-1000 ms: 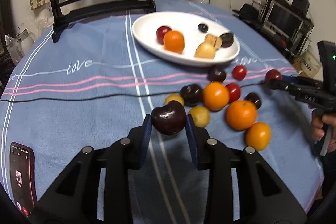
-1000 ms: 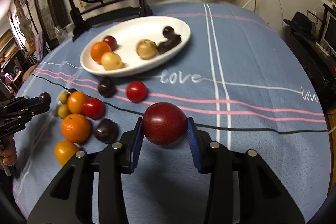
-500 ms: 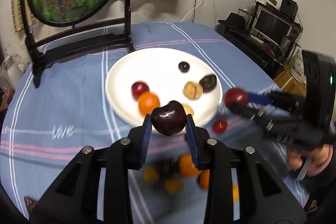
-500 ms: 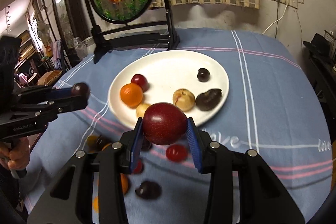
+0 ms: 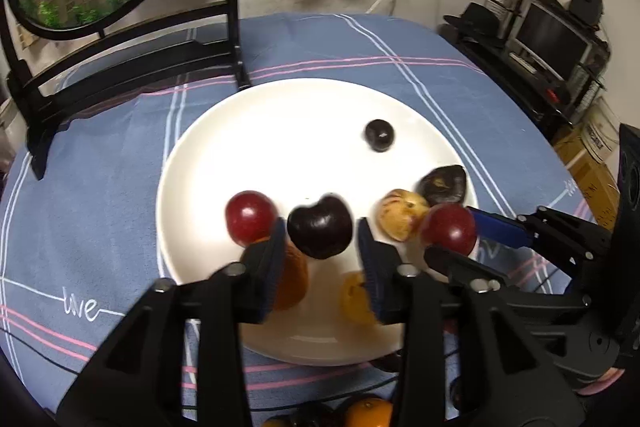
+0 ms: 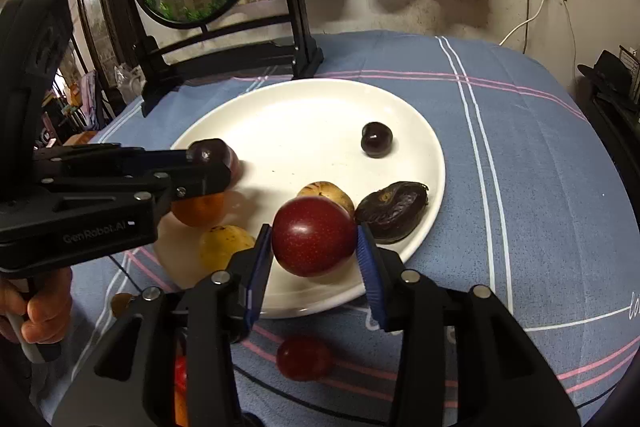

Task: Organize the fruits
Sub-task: 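Place the dark cherry and red plum on the white plate, then grasp the tangerine with the left tool while the right tool grasps the orange, carry toward plate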

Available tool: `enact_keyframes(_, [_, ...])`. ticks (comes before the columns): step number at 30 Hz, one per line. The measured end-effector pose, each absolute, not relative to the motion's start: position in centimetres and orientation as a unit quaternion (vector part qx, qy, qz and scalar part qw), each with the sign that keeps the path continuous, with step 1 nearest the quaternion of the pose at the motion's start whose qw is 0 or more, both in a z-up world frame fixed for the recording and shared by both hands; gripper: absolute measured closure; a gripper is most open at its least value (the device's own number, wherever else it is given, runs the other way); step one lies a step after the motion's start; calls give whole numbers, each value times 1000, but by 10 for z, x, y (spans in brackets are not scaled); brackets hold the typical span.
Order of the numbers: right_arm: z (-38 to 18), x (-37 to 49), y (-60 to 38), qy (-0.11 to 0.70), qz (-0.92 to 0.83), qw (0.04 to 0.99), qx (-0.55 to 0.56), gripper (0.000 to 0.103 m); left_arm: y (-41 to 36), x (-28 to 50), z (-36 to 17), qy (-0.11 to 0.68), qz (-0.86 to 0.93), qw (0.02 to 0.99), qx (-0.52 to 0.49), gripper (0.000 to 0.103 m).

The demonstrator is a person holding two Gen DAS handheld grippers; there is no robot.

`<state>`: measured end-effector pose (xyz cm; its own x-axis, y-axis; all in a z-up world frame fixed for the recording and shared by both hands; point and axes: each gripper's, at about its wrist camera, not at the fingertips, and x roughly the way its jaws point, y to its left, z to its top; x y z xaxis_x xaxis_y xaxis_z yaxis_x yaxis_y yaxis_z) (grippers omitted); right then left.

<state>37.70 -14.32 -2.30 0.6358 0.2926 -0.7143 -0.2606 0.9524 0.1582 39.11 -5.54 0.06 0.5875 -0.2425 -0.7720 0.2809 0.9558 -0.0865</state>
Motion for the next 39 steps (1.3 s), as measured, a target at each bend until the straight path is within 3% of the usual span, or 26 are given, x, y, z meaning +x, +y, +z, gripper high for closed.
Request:
enact_keyframes(1, [-20, 374, -145, 399, 157, 903, 28, 58, -53, 387, 4, 424, -141, 894, 21, 36])
enact_keyframes(7, [6, 332, -149, 370, 179, 911, 28, 57, -32, 336, 28, 385, -126, 913, 38, 15])
enact_keyframes(18, [-15, 234, -111, 408, 264, 874, 3, 57, 35, 260, 6, 374, -83, 923, -20, 9])
enact_keyframes(36, [-50, 221, -89, 458, 272, 845, -54, 57, 53, 256, -4, 381, -67, 921, -51, 9])
enact_keyframes(39, [-52, 221, -87, 458, 271, 845, -61, 61, 53, 256, -5, 382, -68, 920, -53, 9])
